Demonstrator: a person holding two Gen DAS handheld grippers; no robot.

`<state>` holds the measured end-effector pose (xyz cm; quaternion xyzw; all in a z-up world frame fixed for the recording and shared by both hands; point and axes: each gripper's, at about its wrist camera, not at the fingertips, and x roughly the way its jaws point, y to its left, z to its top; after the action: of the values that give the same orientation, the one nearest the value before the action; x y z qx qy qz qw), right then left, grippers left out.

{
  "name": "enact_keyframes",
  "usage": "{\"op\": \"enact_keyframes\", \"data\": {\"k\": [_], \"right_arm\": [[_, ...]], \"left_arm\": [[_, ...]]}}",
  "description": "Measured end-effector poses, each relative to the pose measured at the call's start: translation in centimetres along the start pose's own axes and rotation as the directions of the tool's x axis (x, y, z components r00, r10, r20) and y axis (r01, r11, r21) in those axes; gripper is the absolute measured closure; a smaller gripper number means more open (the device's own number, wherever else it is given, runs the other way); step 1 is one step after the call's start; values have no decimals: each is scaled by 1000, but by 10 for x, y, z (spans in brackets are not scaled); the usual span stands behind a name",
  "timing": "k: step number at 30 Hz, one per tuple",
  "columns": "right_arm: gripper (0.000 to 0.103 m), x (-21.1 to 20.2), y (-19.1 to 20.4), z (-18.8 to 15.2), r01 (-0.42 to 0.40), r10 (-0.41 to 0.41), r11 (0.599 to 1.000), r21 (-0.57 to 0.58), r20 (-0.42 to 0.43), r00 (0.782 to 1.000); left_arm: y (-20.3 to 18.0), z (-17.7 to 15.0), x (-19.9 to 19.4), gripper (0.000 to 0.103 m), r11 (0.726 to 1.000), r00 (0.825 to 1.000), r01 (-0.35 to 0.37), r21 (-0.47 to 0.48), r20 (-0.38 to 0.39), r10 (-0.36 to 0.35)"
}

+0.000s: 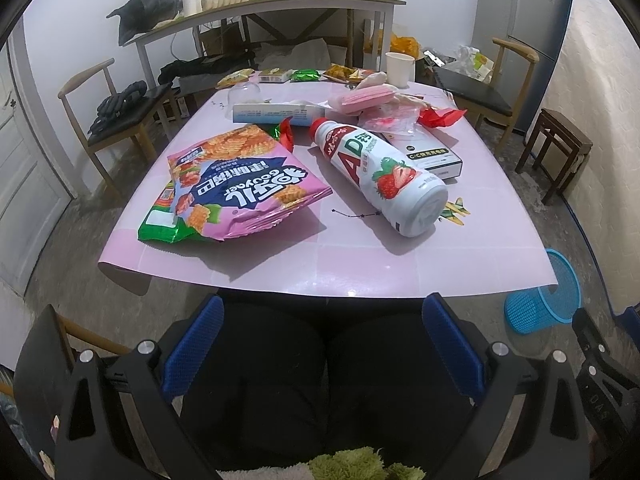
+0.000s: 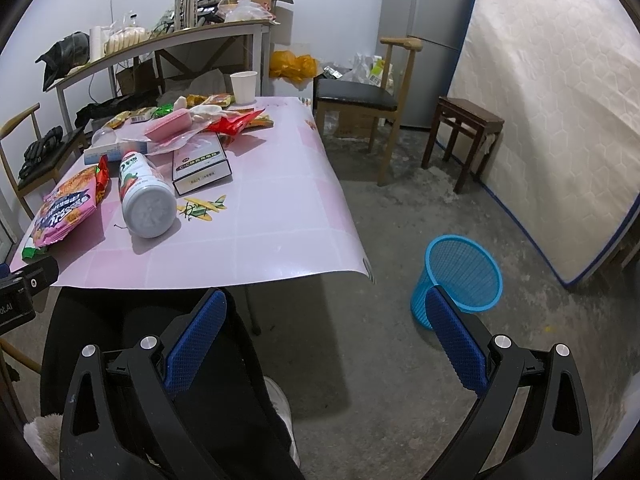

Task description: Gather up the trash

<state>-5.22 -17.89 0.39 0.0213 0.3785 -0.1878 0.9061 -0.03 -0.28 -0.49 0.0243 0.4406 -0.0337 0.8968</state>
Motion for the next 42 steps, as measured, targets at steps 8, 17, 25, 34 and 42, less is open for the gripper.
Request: {"op": "enact_keyframes", "data": {"k": [8, 17, 25, 34, 42], "right_arm": [[7, 0, 0, 0, 0, 0, 1000, 0, 0, 1000], [7, -1, 1, 0, -6, 6, 1000, 0, 3, 1000], [7, 4, -1, 0, -30, 30, 999, 12, -5, 1000], [7, 1, 12, 16, -79, 80, 997, -17, 30, 996], [7, -11, 32, 30, -103, 108, 993, -61, 88, 990]], "left_arm": [[2, 0, 1, 6, 1000, 1000, -1, -4, -1, 1], [3, -1, 1, 6, 1000, 1000, -1, -4, -2, 1], [6, -1, 4, 6, 1000, 1000, -19, -12, -10, 19], [13, 5, 4, 6, 999, 1000, -26, -41, -4, 26], [31, 10, -2, 6, 995, 993, -85, -57, 80, 89]]}}
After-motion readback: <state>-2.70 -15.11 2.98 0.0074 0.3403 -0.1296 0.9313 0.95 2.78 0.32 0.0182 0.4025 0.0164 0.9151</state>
